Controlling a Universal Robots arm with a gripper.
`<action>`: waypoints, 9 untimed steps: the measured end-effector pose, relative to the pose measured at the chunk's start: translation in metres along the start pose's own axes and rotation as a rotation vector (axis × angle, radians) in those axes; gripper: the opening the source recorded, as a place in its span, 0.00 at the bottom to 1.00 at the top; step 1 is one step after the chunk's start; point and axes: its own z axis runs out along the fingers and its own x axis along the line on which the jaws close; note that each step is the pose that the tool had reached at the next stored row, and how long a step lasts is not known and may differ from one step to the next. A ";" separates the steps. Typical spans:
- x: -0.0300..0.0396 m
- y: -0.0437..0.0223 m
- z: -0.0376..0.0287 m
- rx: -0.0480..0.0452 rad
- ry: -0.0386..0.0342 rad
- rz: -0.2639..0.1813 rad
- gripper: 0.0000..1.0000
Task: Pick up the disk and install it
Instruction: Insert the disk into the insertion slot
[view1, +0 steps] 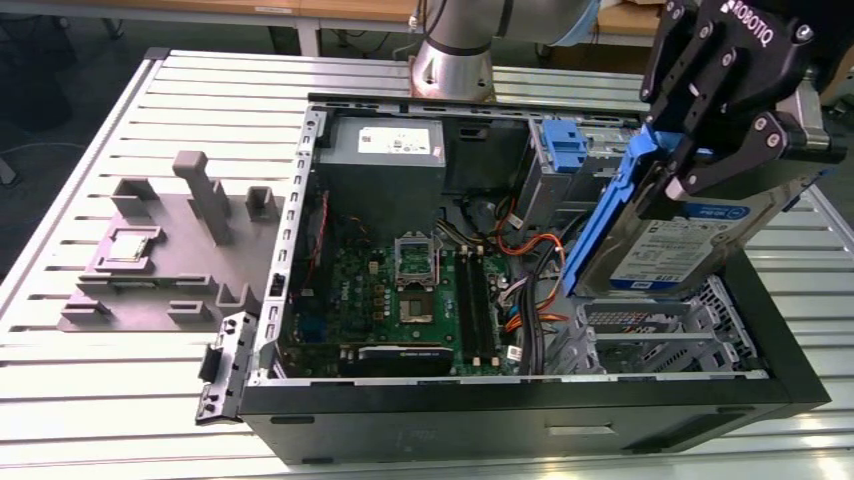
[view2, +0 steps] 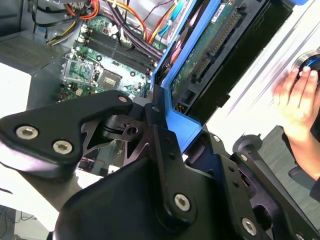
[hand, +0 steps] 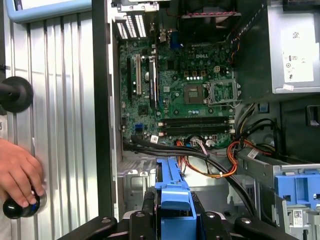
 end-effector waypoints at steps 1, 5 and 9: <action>0.0000 -0.0015 0.0004 0.0000 0.0001 0.000 0.37; 0.0018 -0.0053 0.0019 0.0001 0.0007 0.000 0.37; 0.0027 -0.0084 0.0042 0.0001 0.0010 -0.007 0.37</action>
